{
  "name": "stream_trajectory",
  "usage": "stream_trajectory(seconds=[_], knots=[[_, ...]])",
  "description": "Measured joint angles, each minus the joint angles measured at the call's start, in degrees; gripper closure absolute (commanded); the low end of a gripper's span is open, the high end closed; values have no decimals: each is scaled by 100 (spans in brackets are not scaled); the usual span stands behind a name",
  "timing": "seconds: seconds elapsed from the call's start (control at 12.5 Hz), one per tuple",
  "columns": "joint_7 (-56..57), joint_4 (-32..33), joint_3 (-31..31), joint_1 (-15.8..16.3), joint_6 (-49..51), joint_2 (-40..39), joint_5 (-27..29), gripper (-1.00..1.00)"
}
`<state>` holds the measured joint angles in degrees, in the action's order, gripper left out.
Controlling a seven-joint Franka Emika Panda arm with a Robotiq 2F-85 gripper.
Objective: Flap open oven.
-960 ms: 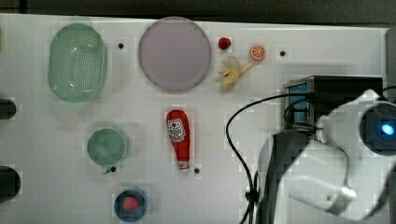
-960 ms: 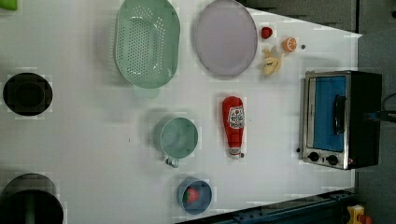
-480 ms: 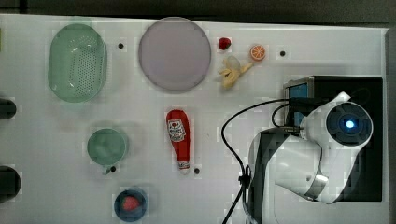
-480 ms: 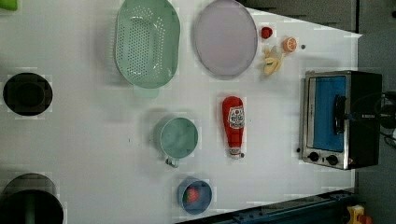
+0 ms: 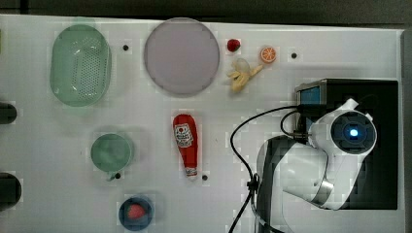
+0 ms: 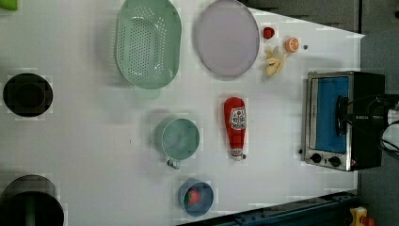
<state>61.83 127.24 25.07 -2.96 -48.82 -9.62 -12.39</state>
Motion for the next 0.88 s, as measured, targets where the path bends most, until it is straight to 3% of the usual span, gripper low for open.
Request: stream_trajectory(seconds=[0.24, 0.48, 0.88], knots=[[-73, 22, 7, 38, -42, -38, -48, 65], [-548, 123, 0, 232, -14, 0, -892, 65], [-1771, 380, -326, 591, 45, -35, -1594, 65]])
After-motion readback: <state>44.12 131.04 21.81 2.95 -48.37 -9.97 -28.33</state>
